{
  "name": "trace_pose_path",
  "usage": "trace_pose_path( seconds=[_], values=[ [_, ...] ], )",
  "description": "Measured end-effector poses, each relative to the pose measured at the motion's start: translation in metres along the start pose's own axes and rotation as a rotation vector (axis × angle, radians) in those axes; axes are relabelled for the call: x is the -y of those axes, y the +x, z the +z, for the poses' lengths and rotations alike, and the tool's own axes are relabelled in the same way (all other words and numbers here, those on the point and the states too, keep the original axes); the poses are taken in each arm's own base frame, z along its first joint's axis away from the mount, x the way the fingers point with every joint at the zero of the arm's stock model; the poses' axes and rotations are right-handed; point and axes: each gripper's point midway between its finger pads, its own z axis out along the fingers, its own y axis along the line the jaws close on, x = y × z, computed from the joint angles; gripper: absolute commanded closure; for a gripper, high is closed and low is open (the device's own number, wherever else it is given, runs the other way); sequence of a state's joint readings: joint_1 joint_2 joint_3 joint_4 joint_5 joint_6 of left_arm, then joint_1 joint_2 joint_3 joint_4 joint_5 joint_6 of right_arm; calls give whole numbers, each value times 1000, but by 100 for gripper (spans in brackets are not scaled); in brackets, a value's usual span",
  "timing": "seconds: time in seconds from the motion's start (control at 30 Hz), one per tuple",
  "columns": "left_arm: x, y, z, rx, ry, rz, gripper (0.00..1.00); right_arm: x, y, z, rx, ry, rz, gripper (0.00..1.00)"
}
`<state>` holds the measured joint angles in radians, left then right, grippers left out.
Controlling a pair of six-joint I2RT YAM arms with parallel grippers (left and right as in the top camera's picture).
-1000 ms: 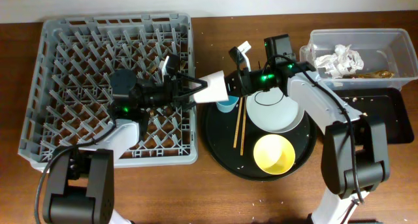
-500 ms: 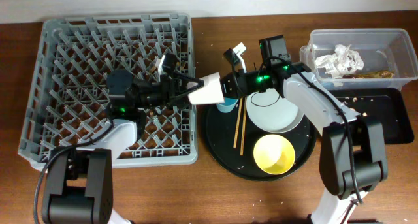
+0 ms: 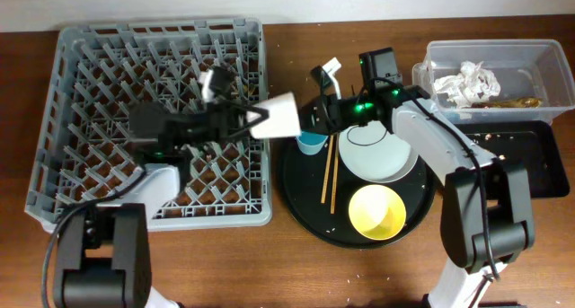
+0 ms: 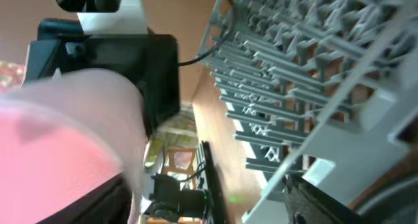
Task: Sort waste into correct bins and load items into the dishwasher rack
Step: 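Place the pink cup upside down in the rack with the left gripper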
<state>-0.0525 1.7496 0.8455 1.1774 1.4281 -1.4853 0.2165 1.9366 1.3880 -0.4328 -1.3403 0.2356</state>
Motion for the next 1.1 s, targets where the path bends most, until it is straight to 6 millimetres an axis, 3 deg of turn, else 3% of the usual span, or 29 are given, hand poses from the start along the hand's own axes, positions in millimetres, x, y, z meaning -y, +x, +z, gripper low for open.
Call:
trace_pose_path(
  seconds=[0.03,0.1,0.2,0.23,0.3,0.37,0.43,0.53,0.6,0.67,0.73,0.8,0.83,0.9,1.0,1.03,1.07,1.1],
  values=[
    [3,-5,-11,12,-6,25,62,4,-6,-13,30,9,4,20],
    [13,-19,-32,21,-21,93,65,21,-24,-67,150,46,32,17],
    [52,-47,-36,-4,-22,263,66,26,-28,-84,187,59,36,17],
    [59,-62,-40,39,-26,226,66,26,-28,-82,184,61,36,17],
    [44,-87,-50,173,-46,65,66,30,-26,-79,180,84,47,17],
    [12,-113,-60,341,-117,-58,67,39,-24,-80,182,133,86,11],
    [-10,-120,-65,386,-204,-127,67,48,-20,-80,182,183,107,4],
    [-36,-123,-77,403,-417,-158,67,61,-10,-82,160,254,111,1],
    [-49,-104,-86,374,-669,-186,68,73,1,-84,133,336,110,2],
    [-35,-78,-86,297,-899,-119,71,89,21,-102,80,558,183,2],
    [-18,-46,-78,202,-1080,-38,71,91,25,-138,58,837,194,2],
    [-29,6,-79,32,-1267,-107,71,88,19,-172,74,1050,175,2],
    [-32,21,-78,-31,-1350,-86,71,90,19,-180,75,1096,173,1],
    [-40,31,-80,-76,-1430,-71,71,91,17,-181,84,1105,174,3],
    [-79,53,-78,-183,-1503,-104,71,91,17,-180,86,1101,178,6],
    [-90,56,-78,-205,-1514,-124,49,90,17,-179,87,1094,178,9],
    [-101,56,-78,-219,-1525,-134,35,89,16,-176,89,1074,176,12],
    [-109,57,-77,-230,-1530,-145,28,88,16,-175,92,1066,176,15]
  ],
)
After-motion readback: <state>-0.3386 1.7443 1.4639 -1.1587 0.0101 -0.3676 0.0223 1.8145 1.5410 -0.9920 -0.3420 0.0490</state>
